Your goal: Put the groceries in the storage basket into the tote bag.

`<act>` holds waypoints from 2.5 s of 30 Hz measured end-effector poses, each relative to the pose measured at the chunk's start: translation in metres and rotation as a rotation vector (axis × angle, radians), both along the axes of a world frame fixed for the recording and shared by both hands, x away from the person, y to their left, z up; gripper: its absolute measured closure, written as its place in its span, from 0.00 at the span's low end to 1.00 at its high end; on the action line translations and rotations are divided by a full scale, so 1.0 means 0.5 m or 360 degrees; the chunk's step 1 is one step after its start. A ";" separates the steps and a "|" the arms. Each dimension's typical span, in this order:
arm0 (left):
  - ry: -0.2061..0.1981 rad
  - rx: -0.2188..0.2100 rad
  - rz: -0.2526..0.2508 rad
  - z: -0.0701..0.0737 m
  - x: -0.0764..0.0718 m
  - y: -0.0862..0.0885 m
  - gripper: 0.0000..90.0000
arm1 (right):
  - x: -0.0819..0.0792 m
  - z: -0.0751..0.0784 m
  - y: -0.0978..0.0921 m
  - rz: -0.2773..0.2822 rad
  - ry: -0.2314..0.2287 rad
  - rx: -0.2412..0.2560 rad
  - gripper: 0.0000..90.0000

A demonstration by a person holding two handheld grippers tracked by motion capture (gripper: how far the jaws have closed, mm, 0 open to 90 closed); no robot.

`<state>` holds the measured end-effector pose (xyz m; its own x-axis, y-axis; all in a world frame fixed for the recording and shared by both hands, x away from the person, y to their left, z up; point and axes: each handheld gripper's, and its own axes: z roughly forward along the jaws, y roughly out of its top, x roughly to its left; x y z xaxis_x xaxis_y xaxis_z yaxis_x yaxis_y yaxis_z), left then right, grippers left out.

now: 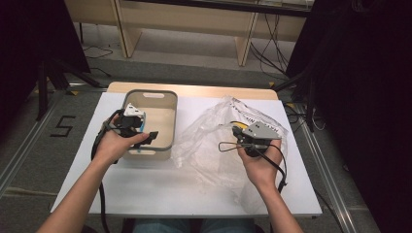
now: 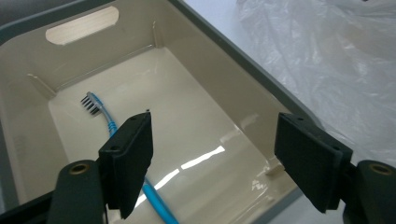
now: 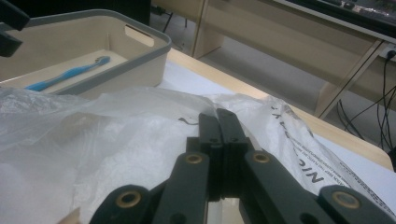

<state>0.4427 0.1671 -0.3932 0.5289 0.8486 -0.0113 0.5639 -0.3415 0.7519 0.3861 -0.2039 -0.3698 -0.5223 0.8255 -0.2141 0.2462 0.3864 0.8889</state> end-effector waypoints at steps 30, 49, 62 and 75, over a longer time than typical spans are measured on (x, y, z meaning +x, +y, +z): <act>0.0353 0.0177 0.0278 -0.071 0.177 0.018 0.45 | -0.001 -0.002 0.005 0.0015 0.0009 -0.0003 1.00; 0.0533 0.0195 0.0364 -0.133 0.207 0.024 0.56 | -0.001 -0.004 0.004 0.0018 0.0008 -0.0010 1.00; 0.0580 0.0186 0.0385 -0.140 0.210 0.026 0.65 | -0.001 -0.004 0.003 0.0019 0.0008 -0.0011 1.00; 0.0589 0.0185 0.0382 -0.140 0.212 0.028 0.78 | 0.000 -0.005 0.006 0.0024 0.0014 -0.0011 1.00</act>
<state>0.5485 0.1810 -0.4631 0.2954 0.9535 -0.0597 0.8610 -0.2386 0.4492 0.3860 -0.2010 -0.3723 -0.5365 0.8160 -0.2152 0.2481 0.3963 0.8840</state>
